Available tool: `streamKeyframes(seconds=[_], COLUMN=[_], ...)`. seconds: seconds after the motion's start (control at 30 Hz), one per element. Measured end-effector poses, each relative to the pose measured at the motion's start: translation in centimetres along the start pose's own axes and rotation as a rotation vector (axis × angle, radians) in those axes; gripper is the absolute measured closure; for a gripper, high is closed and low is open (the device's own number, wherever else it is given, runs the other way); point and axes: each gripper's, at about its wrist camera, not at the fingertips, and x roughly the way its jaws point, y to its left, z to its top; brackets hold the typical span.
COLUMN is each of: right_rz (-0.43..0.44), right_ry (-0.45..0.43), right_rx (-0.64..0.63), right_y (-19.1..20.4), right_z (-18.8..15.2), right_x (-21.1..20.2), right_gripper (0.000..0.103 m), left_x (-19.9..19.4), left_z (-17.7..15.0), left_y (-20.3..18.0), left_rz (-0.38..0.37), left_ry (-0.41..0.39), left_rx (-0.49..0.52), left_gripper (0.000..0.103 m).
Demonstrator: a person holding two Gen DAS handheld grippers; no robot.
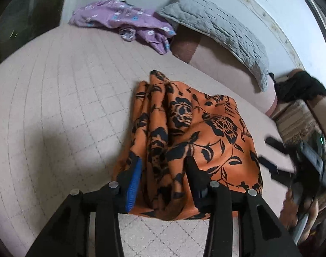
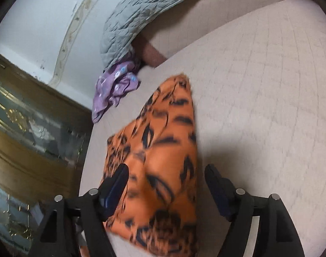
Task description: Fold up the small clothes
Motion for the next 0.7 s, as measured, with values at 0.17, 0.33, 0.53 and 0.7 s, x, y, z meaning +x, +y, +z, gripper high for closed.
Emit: streamKeyframes(seconds=[0.17, 0.33, 0.53, 0.7], right_rz=[-0.027, -0.055, -0.085, -0.137], right_ry=[0.026, 0.026, -0.041, 0.018], right_rx=[0.031, -0.064, -0.199, -0.14], right_y=[-0.3, 1.0, 3.7, 1.2], right_z=[2.7, 4.0, 4.4, 4.4], right_x=[4.1, 7.9, 8.3, 10.3], right_gripper=[0.027, 0.03, 0.07, 0.068], left_x=[1.0, 0.9, -0.2, 2.5], left_z=[-0.5, -1.0, -0.4, -1.3], left_y=[-1.7, -3.4, -2.8, -3.7], left_rz=[0.044, 0.101, 0.104, 0.196], left_ry=[0.026, -0.013, -0.069, 0.031], left_rx=[0.11, 0.24, 0.205, 0.268], left_gripper=[0.072, 0.08, 0.086, 0.081])
